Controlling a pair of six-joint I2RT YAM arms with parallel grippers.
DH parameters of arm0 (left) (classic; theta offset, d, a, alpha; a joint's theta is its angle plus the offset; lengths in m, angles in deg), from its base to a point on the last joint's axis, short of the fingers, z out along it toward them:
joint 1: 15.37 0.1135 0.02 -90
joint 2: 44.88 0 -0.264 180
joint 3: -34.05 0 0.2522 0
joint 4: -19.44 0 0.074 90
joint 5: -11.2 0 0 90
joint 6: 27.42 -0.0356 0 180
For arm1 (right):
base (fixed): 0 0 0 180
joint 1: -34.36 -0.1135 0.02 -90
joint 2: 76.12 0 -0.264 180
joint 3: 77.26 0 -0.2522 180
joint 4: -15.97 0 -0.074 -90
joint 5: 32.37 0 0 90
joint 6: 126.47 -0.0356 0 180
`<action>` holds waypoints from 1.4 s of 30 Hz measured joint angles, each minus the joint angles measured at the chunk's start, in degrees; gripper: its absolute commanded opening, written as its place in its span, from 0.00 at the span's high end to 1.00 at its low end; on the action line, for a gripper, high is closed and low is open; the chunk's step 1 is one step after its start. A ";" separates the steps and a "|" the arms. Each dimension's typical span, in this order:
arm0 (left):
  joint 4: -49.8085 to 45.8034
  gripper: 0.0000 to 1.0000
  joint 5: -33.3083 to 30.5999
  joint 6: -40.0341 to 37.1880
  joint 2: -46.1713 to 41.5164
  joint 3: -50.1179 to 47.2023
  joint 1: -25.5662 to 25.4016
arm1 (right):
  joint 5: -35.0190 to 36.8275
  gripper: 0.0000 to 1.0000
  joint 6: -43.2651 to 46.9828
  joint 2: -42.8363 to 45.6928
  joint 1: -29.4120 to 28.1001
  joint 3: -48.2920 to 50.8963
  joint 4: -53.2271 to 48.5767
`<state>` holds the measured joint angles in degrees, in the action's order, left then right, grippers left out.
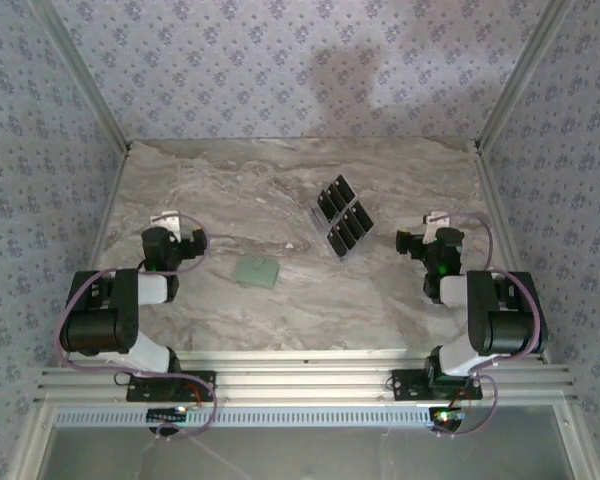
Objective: Put the credit cards into the card holder
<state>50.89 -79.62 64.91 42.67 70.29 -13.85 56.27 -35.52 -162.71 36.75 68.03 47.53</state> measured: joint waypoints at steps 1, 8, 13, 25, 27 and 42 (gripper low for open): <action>0.00 0.00 0.00 0.00 0.00 0.00 -0.02 | 0.00 0.00 0.00 -0.02 0.00 0.00 -0.02; 0.00 0.00 0.00 0.00 0.00 0.00 0.00 | 0.00 0.00 0.00 -0.11 0.00 0.00 0.00; -0.02 0.00 0.04 0.02 0.00 0.00 0.00 | 0.00 0.00 0.00 -0.11 0.00 0.00 0.00; -0.02 0.00 0.20 0.02 0.00 0.00 0.00 | -0.22 0.00 0.00 -0.11 0.28 0.00 0.00; -0.02 0.00 0.28 0.02 0.00 0.00 0.04 | -0.35 0.00 0.00 -0.11 0.28 0.00 -0.02; -6.21 0.00 -0.13 0.50 -7.67 0.24 0.72 | 4.72 0.00 -3.23 10.32 2.29 -2.89 -11.65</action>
<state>44.69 -79.75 65.41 35.00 70.53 -13.13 60.99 -38.75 -152.39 39.05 65.15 35.88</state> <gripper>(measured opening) 0.997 0.998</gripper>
